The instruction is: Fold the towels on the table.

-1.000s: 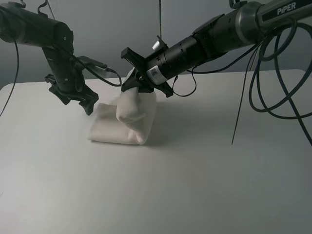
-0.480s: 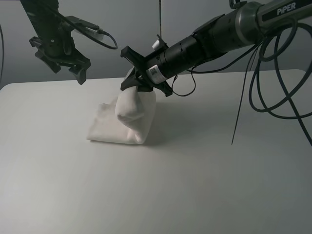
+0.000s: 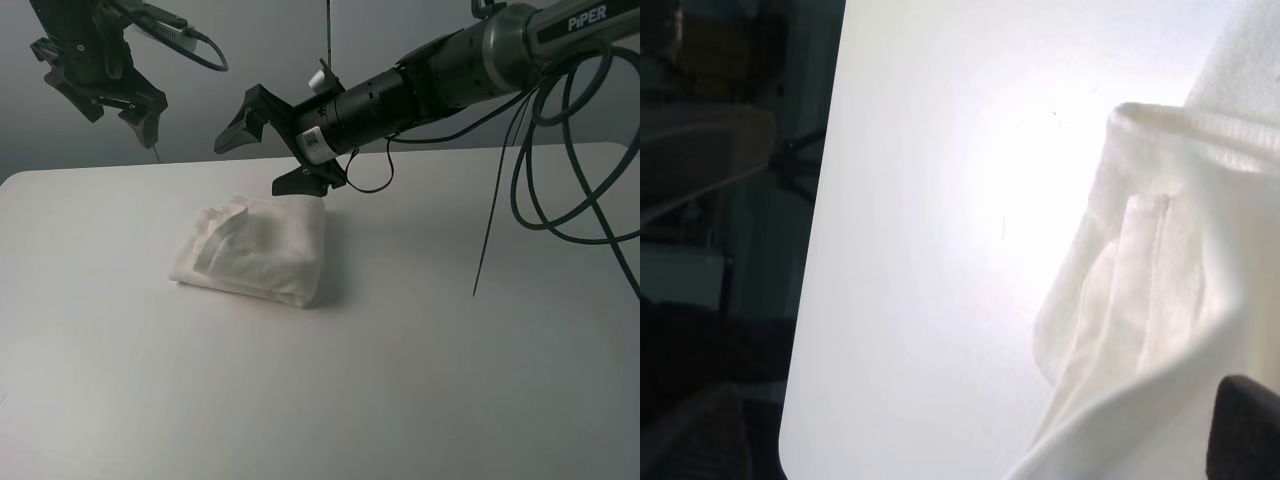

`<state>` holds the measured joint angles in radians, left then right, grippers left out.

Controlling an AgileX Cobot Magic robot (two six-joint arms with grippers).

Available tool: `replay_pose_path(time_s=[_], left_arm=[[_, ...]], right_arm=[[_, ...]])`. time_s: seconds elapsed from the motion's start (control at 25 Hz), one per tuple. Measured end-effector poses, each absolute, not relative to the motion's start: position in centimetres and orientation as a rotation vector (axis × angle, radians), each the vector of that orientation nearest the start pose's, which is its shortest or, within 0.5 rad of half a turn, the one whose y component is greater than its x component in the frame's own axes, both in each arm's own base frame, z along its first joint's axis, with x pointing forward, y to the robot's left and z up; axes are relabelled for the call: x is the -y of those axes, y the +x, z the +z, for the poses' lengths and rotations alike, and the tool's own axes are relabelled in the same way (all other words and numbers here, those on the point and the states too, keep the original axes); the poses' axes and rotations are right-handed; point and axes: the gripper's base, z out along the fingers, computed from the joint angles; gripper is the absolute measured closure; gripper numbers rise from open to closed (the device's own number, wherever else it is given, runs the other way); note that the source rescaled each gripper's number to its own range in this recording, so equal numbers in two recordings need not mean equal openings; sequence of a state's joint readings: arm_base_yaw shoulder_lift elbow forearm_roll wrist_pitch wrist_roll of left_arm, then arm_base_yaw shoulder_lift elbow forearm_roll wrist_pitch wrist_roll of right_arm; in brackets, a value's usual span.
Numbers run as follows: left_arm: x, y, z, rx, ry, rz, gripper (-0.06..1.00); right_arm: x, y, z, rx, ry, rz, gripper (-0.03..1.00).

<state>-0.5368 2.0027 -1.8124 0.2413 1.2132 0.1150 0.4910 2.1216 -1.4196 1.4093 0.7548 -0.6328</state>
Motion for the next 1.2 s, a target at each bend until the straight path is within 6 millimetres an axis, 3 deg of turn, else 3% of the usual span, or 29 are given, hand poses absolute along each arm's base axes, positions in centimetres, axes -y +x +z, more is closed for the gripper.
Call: replay_pose_path(time_s=[0.32, 0.44, 0.56, 0.72, 0.88, 1.04, 1.2], left_arm=[[19.9, 37.9, 27.4, -2.665, 0.971, 0.243, -0.06], [19.9, 37.7, 27.8, -2.663, 0.964, 0.220, -0.06], [19.8, 37.1, 29.2, -2.651, 0.936, 0.152, -0.06], [19.1, 35.5, 32.9, -2.588, 0.885, 0.070, -0.06], [17.8, 33.2, 36.9, -2.504, 0.839, 0.036, -0.06], [15.8, 29.8, 39.5, -2.451, 0.807, 0.015, -0.06], [13.8, 25.7, 41.5, -2.368, 0.760, -0.046, -0.06]], right_arm=[[-26.5, 36.5, 17.1, -2.531, -0.167, 1.419, -0.03], [-26.4, 36.2, 17.2, -2.528, -0.295, 1.368, -0.03], [-25.8, 35.6, 18.7, -2.521, -0.453, 1.252, -0.03], [-24.1, 34.6, 22.8, -2.488, -0.630, 0.995, -0.03], [-21.2, 33.1, 27.9, -2.437, -0.712, 0.657, -0.03], [-17.7, 30.2, 31.6, -2.383, -0.696, 0.398, -0.03], [-14.6, 26.2, 34.1, -2.312, -0.652, 0.295, -0.03]])
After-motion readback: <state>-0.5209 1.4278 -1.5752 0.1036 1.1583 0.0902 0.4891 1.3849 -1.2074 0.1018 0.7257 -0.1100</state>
